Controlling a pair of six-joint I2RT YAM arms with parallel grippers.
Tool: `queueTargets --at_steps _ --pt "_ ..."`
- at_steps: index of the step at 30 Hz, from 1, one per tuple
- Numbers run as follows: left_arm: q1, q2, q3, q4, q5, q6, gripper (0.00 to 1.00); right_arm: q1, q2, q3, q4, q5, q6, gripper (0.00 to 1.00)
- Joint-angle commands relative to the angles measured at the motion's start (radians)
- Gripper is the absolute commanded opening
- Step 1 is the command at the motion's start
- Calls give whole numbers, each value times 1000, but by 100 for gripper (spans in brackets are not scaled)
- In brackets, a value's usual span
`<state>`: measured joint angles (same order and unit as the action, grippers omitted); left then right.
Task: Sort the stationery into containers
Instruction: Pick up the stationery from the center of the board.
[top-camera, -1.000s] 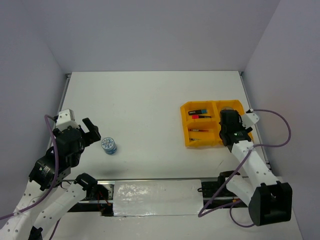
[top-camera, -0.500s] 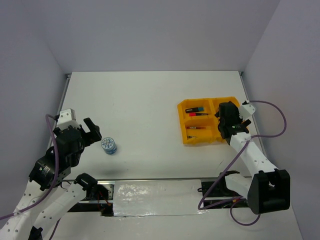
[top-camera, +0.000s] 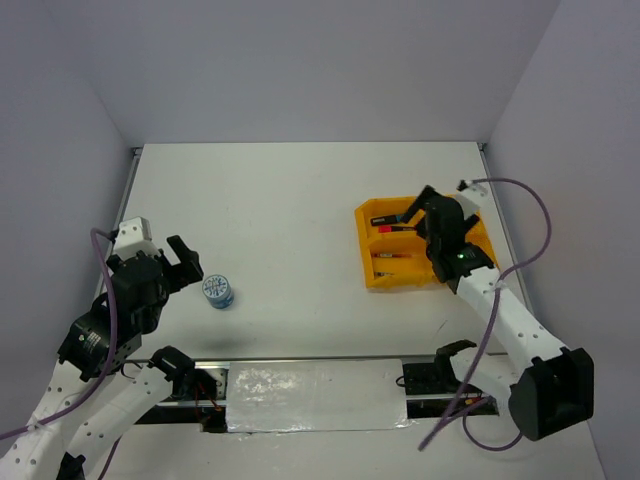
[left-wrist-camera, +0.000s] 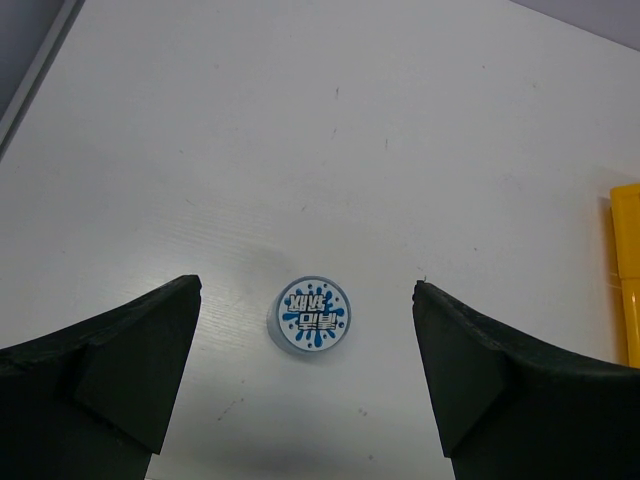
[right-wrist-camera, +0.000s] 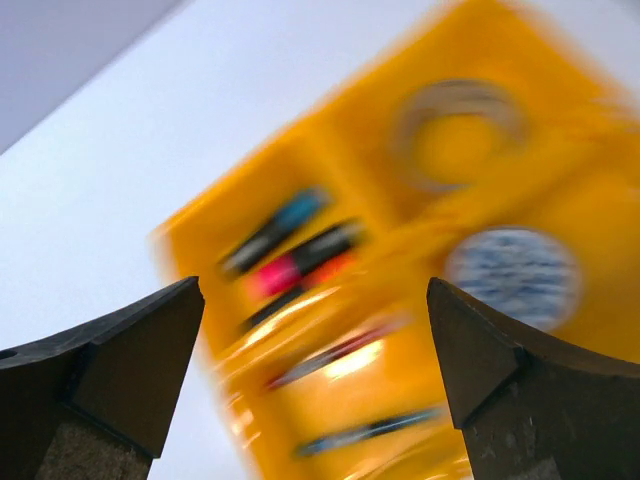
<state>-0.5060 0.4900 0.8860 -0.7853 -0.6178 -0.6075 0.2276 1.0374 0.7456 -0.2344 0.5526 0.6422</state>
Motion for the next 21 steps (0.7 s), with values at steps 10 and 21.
queueTargets --at_steps 10,21 --pt "27 -96 71 -219 -326 -282 99 847 587 464 241 -392 -556 100" --pt "27 -143 54 -175 -295 -236 99 960 996 799 299 -491 -702 100"
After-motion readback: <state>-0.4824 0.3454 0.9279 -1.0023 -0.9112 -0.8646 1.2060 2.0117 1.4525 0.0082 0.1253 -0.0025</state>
